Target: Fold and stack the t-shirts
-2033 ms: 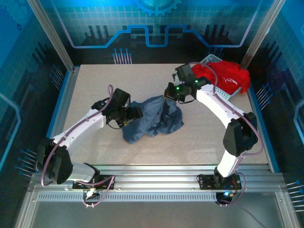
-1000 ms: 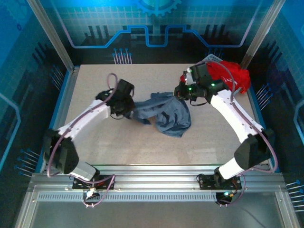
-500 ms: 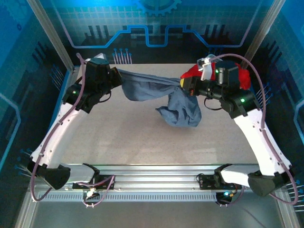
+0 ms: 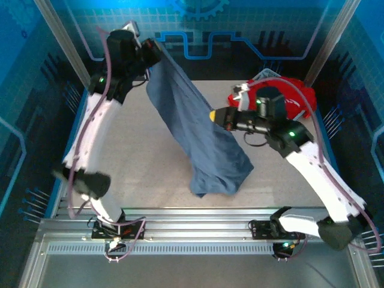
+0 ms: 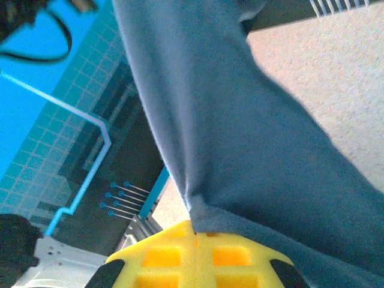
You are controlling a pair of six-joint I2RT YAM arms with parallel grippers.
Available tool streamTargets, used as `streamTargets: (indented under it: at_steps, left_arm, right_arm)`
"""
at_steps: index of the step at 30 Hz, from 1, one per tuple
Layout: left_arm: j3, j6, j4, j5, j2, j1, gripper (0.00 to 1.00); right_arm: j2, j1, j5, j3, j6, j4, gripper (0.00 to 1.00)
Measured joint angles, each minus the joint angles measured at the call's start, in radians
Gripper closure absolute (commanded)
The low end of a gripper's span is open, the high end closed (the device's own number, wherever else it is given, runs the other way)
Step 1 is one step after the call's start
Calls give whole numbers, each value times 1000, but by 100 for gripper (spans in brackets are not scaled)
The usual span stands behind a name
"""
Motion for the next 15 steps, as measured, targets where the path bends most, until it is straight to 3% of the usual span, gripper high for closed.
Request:
streamTargets:
  at_steps: [3, 4, 6, 7, 9, 11, 14, 15]
  left_arm:
    - [340, -50, 19, 63, 278, 52, 100]
    - [425, -72, 28, 89, 359, 68, 87]
    - [527, -116, 32, 143, 477, 96, 41]
    - [546, -140, 27, 172, 521, 107, 30]
    - [535, -152, -24, 198, 560, 122, 24]
    - [487, -149, -92, 200, 558, 125, 23]
    - [151, -125, -172, 164, 408, 106, 26]
    - [-35, -121, -178, 140, 309, 91, 27]
  right_arm:
    - [152, 41, 35, 75, 71, 8, 100]
    - [203, 47, 37, 96, 92, 10, 96]
    - [305, 46, 33, 150, 130, -15, 78]
    - [370, 46, 27, 186, 145, -17, 69]
    - [475, 40, 10, 257, 163, -77, 54]
    - [527, 34, 8, 275, 159, -101, 44]
    - [517, 5, 19, 234, 143, -153, 43]
    - [495, -16, 23, 205, 134, -159, 45]
